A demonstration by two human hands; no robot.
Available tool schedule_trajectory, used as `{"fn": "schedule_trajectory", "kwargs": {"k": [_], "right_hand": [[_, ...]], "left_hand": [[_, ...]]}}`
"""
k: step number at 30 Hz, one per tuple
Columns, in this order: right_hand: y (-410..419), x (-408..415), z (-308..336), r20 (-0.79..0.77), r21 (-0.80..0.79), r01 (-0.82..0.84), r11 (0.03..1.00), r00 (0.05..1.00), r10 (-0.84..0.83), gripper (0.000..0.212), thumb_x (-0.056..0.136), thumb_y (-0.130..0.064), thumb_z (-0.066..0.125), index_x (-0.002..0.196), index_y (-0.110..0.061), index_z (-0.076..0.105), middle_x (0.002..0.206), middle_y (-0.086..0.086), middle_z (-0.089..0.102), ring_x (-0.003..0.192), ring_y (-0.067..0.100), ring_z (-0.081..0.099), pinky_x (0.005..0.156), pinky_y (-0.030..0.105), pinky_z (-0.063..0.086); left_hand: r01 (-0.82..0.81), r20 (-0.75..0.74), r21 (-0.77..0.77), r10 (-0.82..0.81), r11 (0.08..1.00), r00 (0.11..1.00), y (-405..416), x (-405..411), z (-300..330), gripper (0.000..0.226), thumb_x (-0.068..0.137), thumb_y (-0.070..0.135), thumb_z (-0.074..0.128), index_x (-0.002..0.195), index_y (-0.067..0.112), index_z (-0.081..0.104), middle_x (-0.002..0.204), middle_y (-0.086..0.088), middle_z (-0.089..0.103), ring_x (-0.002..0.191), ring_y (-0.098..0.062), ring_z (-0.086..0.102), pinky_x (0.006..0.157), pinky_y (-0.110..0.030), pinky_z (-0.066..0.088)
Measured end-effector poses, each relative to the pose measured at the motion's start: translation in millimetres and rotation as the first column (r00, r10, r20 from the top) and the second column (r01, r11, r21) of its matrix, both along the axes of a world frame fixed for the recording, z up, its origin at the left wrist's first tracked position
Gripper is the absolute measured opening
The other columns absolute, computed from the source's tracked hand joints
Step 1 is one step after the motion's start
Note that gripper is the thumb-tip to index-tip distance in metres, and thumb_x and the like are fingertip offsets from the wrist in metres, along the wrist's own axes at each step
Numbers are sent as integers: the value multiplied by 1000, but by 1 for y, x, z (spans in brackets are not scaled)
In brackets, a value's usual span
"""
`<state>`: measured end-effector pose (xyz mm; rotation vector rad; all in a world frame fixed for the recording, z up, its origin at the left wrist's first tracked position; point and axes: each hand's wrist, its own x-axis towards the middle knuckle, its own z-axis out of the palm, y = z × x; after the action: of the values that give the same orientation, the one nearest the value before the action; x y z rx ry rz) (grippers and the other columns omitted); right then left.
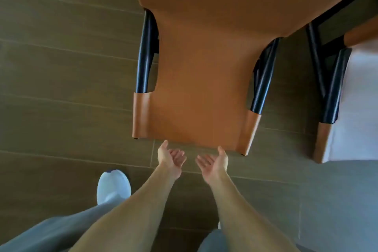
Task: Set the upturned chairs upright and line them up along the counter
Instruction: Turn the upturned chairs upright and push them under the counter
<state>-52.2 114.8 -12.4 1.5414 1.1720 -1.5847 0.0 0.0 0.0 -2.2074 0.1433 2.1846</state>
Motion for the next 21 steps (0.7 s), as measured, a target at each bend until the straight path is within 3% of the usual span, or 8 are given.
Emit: {"fn": "schedule_trajectory", "kwargs": {"k": [3,4,6,8,11,15,21], "right_hand": [[-9,-1,-32,17,-69,105,992,994,-104,61,103,-43,49,145,1,40,138,22,53,127,38,55,110,47,43],[-12,-2,-40,16,-72,161,984,987,-160,56,102,-44,50,137,-1,46,124,19,58,115,34,60,105,42,46],[-22,-5,-44,17,-63,195,979,981,-194,43,98,-47,54,107,-6,53,92,11,53,84,27,58,87,36,47],[-27,-6,-40,22,-77,183,980,983,-182,40,96,-46,57,89,-7,52,82,7,50,71,24,53,73,31,47],[-24,-4,-26,9,-113,157,981,988,-157,38,95,-42,60,94,-5,56,86,11,59,73,25,57,71,32,49],[-16,-5,12,21,-101,98,990,995,-96,37,92,-40,64,98,-5,55,86,11,55,70,23,51,66,30,46],[-5,-17,137,-2,-37,-92,995,996,92,28,99,-36,59,105,-9,58,74,5,52,57,14,43,50,24,37]], "left_hand": [[-38,-13,8,39,999,999,6,-7,-26,34,101,36,52,115,7,45,107,-14,56,97,-29,57,100,-42,46],[-70,-34,-7,70,998,997,11,-10,-29,33,101,37,52,115,7,47,106,-13,57,95,-27,57,97,-41,47],[-142,-70,-3,142,990,987,20,-16,-33,32,99,39,53,110,8,53,90,-8,56,77,-23,55,78,-37,47],[-163,-77,26,165,986,983,22,-23,-33,33,95,41,56,102,9,58,81,-6,57,68,-22,54,66,-32,45],[-131,-91,74,137,989,986,25,-27,-26,41,91,47,61,104,8,60,86,-8,58,66,-24,54,61,-35,47],[-45,-93,97,55,994,994,27,-23,7,53,89,53,63,112,5,57,81,-10,56,65,-24,52,69,-36,51],[38,-74,-22,-40,999,996,26,-24,136,51,99,48,56,123,3,59,94,-10,64,75,-25,65,83,-36,58]]}}
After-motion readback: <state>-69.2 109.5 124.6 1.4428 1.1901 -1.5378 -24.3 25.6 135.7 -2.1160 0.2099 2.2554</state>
